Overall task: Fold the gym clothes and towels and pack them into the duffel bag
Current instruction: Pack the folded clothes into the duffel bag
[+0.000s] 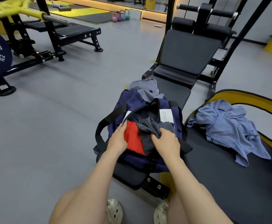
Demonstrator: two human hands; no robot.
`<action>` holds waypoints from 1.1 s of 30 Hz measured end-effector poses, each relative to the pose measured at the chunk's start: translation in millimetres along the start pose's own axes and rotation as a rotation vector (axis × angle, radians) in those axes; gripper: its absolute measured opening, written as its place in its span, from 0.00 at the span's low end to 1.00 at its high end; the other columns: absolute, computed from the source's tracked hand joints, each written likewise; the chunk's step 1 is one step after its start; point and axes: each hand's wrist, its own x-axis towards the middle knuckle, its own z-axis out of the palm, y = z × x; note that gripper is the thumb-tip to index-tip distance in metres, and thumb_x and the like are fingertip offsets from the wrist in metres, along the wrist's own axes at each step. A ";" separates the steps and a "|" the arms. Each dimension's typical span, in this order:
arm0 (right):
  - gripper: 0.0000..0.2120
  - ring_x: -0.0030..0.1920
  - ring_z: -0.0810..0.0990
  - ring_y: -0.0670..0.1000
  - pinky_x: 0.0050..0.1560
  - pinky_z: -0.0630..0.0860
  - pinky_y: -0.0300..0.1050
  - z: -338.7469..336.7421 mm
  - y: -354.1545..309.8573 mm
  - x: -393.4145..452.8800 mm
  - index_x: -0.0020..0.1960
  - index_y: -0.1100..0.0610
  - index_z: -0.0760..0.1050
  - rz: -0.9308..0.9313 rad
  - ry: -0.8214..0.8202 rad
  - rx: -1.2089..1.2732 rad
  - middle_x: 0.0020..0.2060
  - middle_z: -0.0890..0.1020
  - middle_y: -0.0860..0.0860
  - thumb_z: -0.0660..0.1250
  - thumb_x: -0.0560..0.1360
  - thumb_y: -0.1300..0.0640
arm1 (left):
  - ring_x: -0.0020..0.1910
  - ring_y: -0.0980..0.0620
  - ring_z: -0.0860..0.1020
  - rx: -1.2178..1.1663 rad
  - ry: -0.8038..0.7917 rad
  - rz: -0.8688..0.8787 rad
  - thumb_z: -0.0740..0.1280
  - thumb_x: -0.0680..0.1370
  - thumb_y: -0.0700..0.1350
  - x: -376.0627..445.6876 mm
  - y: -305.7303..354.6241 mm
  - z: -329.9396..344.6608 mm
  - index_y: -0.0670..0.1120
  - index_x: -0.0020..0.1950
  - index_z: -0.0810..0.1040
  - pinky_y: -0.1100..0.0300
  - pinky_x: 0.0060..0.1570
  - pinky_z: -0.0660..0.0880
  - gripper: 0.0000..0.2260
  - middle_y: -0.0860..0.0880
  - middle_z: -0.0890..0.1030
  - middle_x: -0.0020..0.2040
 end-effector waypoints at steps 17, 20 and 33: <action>0.22 0.77 0.40 0.52 0.74 0.36 0.54 58.0 -18.7 11.6 0.77 0.41 0.52 -0.342 -0.374 -0.097 0.78 0.46 0.43 0.46 0.83 0.44 | 0.76 0.49 0.56 -0.046 -0.054 0.081 0.57 0.77 0.31 -0.5 -2.5 -2.8 0.59 0.77 0.48 0.48 0.71 0.63 0.36 0.52 0.54 0.78; 0.23 0.77 0.36 0.56 0.73 0.33 0.58 65.4 -20.7 12.6 0.77 0.40 0.50 -0.352 -0.394 -0.232 0.77 0.41 0.43 0.46 0.82 0.42 | 0.76 0.49 0.55 0.056 -0.079 0.081 0.57 0.78 0.30 -7.1 6.3 -8.0 0.57 0.78 0.46 0.48 0.70 0.63 0.36 0.51 0.49 0.79; 0.23 0.77 0.40 0.58 0.69 0.28 0.62 63.1 -19.9 19.6 0.77 0.41 0.50 -0.440 -0.316 -0.385 0.78 0.46 0.46 0.44 0.83 0.44 | 0.58 0.43 0.74 0.383 -0.048 0.096 0.54 0.78 0.31 -20.7 25.3 -14.0 0.55 0.78 0.44 0.53 0.54 0.72 0.35 0.52 0.46 0.79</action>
